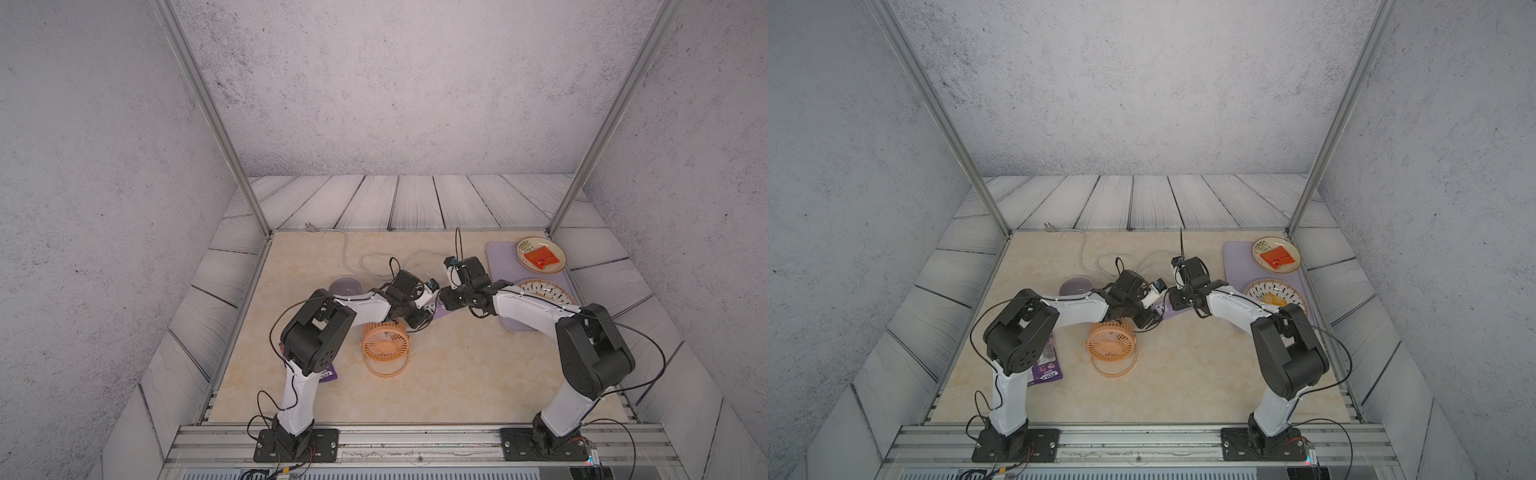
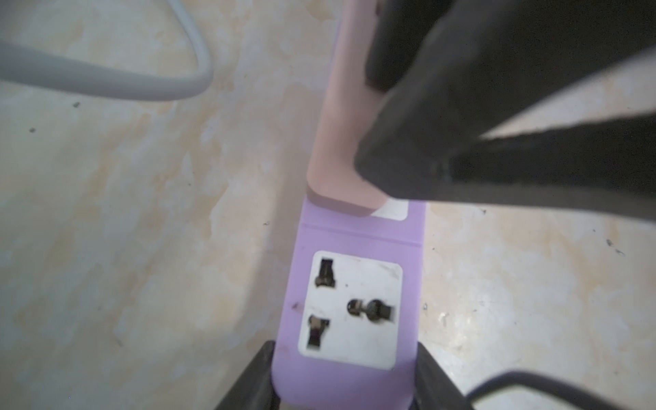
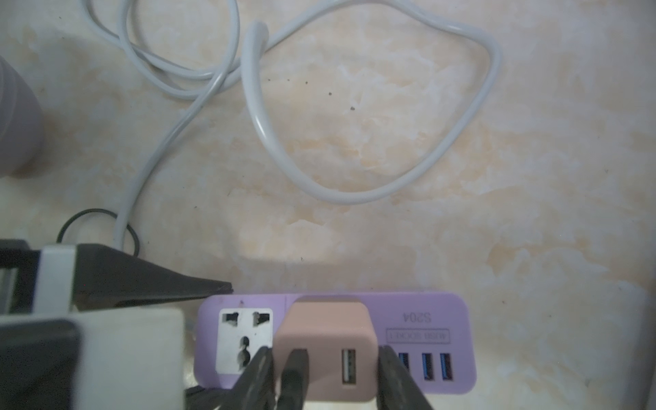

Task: Unplug the desk fan from the power strip
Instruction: Remove the plug from the socket.

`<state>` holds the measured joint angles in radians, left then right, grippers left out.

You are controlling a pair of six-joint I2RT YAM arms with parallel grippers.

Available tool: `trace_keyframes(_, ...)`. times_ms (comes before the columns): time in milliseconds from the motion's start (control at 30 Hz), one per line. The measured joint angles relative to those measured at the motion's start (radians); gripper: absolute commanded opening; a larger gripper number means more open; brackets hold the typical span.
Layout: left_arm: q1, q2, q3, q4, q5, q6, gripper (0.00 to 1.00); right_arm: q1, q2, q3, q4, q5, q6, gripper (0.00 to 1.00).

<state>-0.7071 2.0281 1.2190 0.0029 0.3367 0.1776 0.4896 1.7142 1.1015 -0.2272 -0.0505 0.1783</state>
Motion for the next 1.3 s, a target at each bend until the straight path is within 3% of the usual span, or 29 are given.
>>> trace_keyframes(1033, 0.003, 0.000, 0.000, -0.001, 0.003, -0.018, 0.00, 0.002, 0.028, 0.059, -0.074, 0.000, 0.001, 0.41)
trace_keyframes(1300, 0.003, 0.000, 0.000, -0.001, 0.005, -0.021, 0.00, 0.002, 0.032, 0.070, -0.092, 0.000, 0.005, 0.50)
